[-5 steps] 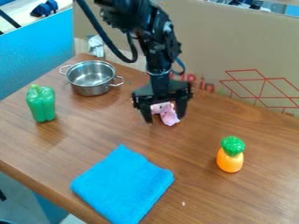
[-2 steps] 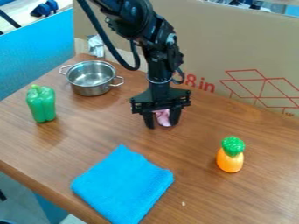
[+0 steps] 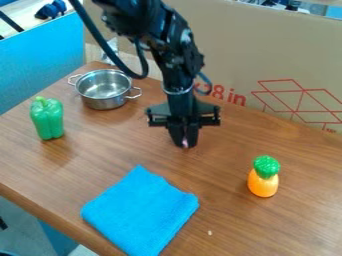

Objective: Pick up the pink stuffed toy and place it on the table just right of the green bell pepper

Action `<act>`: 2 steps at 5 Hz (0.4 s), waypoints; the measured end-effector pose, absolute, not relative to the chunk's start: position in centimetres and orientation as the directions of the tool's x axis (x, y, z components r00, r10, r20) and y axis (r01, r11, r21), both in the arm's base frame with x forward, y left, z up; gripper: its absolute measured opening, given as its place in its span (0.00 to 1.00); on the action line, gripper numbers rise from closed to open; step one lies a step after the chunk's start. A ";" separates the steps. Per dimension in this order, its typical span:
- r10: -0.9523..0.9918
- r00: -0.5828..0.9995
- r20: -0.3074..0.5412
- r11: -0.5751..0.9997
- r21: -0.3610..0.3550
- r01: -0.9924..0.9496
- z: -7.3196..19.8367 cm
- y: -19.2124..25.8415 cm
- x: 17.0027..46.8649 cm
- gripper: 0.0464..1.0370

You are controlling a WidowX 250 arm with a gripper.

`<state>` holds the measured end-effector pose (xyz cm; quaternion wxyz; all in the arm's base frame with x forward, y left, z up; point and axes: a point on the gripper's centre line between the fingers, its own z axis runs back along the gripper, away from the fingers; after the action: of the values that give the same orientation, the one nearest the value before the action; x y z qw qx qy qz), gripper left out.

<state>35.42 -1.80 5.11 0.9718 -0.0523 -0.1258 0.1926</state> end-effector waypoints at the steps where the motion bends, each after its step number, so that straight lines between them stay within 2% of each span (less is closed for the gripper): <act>1: 0.238 0.915 0.326 0.970 -0.133 -0.204 8.4 -1.1 34.3 0.09; 2: 0.004 0.906 0.424 0.999 -0.050 0.019 12.3 -0.1 32.3 0.06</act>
<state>32.32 -0.07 12.27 0.9757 -0.0266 -0.2173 -0.0039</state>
